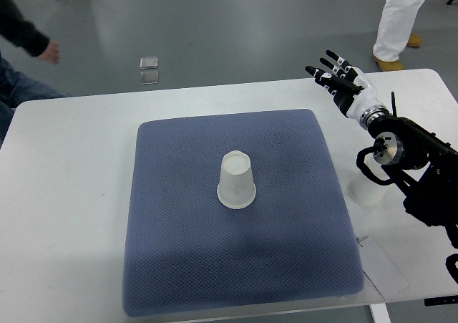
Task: Stack paper cups
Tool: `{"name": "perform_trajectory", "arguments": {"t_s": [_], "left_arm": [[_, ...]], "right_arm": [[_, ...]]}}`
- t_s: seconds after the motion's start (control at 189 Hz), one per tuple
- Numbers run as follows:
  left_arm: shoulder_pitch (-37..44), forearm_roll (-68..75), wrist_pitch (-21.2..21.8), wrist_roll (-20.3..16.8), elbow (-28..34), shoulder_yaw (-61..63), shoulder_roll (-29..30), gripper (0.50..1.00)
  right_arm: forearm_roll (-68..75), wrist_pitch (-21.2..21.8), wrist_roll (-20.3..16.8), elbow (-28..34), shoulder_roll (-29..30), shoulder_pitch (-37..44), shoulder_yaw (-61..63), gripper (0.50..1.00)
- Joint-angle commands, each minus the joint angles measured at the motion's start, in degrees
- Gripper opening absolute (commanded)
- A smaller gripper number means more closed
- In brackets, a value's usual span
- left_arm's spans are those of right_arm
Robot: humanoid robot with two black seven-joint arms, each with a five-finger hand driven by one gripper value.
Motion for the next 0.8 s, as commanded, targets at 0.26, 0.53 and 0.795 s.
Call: {"name": "perform_trajectory", "arguments": {"t_s": [0.26, 0.53, 0.795], "left_arm": [[-0.1, 0.0, 0.0, 0.0, 0.2, 0.2, 0.0, 1.0], [0.0, 0.0, 0.0, 0.0, 0.0, 0.1, 0.0, 1.0], [0.0, 0.0, 0.0, 0.0, -0.1, 0.1, 0.0, 1.0]], "right_arm": [[0.0, 0.3, -0.2, 0.1, 0.0, 0.3, -0.1, 0.915], [0.0, 0.9, -0.2, 0.1, 0.0, 0.2, -0.1, 0.915], [0.0, 2.0, -0.3, 0.1, 0.0, 0.5, -0.2, 0.915]]}}
